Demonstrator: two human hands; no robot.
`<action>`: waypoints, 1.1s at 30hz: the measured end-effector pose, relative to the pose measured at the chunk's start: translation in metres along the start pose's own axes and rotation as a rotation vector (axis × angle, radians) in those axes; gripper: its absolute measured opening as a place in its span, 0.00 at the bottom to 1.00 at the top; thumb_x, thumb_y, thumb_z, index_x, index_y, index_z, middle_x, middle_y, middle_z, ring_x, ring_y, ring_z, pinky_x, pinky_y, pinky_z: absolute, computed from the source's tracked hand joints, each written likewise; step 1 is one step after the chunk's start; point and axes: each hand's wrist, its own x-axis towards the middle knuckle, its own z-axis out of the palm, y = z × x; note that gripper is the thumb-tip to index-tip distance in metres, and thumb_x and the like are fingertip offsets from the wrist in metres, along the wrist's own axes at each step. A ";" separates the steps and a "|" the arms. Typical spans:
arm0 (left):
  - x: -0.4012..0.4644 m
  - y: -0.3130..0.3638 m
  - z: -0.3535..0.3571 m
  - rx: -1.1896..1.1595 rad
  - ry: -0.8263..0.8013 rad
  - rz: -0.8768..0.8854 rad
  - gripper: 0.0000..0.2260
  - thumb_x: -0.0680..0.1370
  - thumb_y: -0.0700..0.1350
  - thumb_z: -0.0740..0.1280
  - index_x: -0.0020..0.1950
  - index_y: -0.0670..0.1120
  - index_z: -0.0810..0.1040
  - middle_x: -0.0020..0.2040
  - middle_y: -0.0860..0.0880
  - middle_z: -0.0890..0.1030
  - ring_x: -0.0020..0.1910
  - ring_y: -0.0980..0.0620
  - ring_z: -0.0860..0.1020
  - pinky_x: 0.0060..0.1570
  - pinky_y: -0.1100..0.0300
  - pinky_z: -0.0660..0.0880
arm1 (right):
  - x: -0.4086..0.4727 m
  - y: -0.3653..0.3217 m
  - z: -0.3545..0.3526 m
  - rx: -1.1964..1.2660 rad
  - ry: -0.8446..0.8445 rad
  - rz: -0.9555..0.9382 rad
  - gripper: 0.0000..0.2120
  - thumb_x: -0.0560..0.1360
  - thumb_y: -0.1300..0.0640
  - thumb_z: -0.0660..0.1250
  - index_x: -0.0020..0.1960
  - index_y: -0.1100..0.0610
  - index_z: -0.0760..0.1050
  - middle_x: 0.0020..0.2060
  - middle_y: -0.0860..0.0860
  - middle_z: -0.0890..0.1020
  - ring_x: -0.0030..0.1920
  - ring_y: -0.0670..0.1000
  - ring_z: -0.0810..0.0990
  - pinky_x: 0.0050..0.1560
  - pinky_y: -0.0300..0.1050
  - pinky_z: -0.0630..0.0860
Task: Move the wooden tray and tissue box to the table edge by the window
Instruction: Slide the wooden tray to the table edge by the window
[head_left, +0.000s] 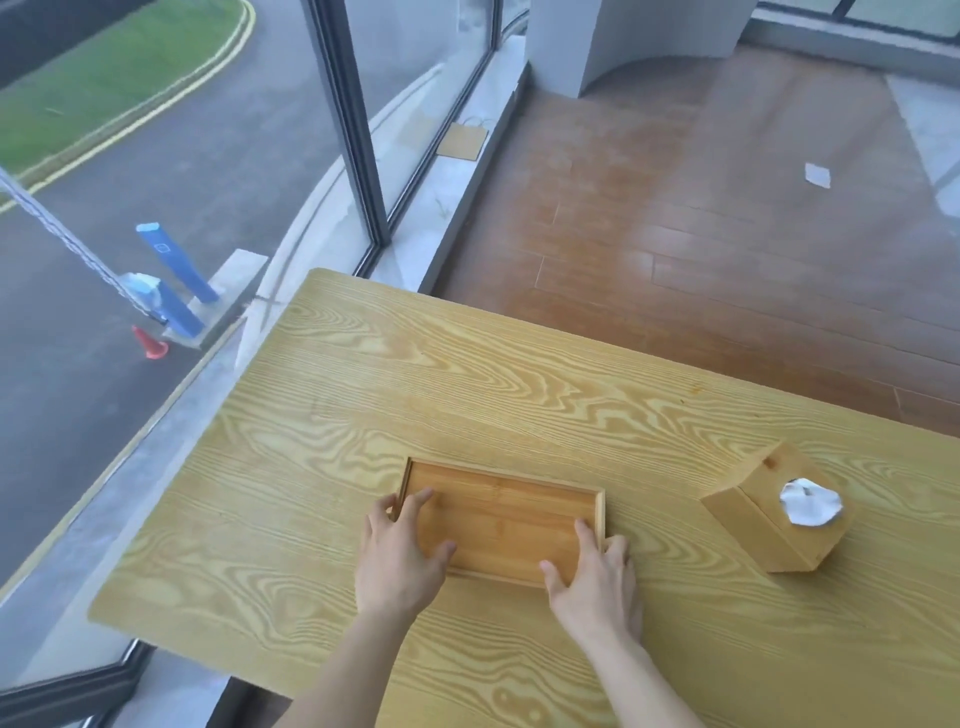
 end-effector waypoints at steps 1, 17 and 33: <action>0.003 -0.009 -0.008 -0.013 0.020 -0.019 0.31 0.73 0.57 0.73 0.73 0.63 0.67 0.73 0.49 0.64 0.73 0.47 0.67 0.63 0.48 0.75 | 0.001 -0.014 0.002 0.001 -0.004 -0.024 0.36 0.76 0.37 0.65 0.79 0.48 0.58 0.60 0.54 0.66 0.58 0.56 0.74 0.51 0.49 0.78; 0.028 -0.147 -0.098 -0.217 0.290 -0.439 0.26 0.73 0.59 0.72 0.70 0.62 0.71 0.71 0.43 0.66 0.73 0.42 0.66 0.62 0.47 0.74 | 0.029 -0.244 0.038 -0.167 -0.086 -0.420 0.33 0.76 0.33 0.61 0.75 0.48 0.63 0.62 0.52 0.68 0.62 0.56 0.72 0.53 0.52 0.75; 0.051 -0.170 -0.107 -0.337 0.282 -0.519 0.25 0.78 0.57 0.65 0.75 0.58 0.65 0.73 0.41 0.65 0.75 0.43 0.66 0.65 0.52 0.71 | 0.094 -0.364 0.076 -0.152 -0.145 -0.657 0.41 0.72 0.32 0.66 0.79 0.47 0.58 0.77 0.54 0.64 0.75 0.59 0.61 0.74 0.58 0.64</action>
